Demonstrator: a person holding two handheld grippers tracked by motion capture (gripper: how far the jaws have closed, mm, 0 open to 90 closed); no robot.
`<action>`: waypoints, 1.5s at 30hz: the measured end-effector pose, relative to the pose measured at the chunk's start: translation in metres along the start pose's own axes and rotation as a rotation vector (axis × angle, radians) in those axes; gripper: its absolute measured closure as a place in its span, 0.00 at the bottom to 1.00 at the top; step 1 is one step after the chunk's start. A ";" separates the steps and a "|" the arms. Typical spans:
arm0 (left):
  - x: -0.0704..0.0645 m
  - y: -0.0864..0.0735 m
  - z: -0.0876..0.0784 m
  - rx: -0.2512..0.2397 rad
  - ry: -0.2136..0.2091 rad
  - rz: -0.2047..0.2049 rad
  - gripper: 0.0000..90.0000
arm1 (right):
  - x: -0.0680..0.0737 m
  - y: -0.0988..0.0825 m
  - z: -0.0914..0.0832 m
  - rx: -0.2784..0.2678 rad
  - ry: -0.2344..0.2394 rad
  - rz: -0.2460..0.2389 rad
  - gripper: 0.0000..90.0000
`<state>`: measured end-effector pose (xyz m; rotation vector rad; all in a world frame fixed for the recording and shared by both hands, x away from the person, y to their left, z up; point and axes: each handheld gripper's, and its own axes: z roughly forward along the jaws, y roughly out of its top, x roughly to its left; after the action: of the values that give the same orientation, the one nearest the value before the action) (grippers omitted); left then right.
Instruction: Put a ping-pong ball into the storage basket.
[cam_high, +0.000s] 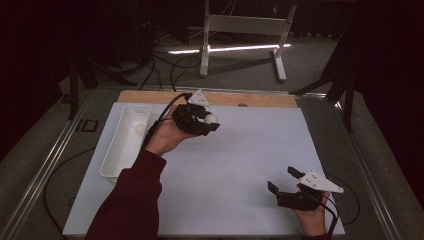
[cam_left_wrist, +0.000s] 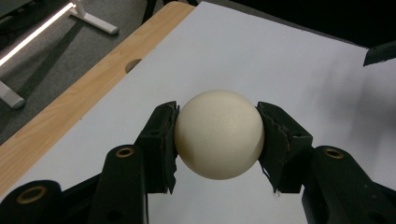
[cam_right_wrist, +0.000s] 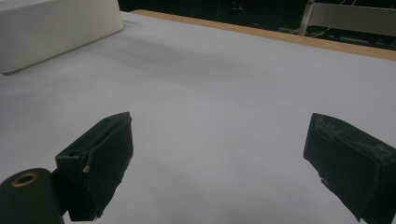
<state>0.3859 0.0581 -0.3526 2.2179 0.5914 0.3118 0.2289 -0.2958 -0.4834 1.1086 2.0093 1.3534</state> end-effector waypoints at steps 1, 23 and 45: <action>0.000 0.000 0.000 0.000 0.000 0.000 0.57 | 0.000 0.000 0.000 0.000 0.000 0.000 0.09; 0.012 -0.023 -0.024 -0.012 0.022 -0.028 0.57 | 0.002 0.000 0.002 0.004 0.001 -0.003 0.09; 0.019 -0.037 -0.043 -0.031 0.061 -0.040 0.57 | 0.000 0.000 0.000 -0.001 -0.006 0.000 0.09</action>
<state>0.3737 0.1167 -0.3528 2.1704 0.6591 0.3667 0.2291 -0.2961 -0.4837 1.1116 2.0041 1.3495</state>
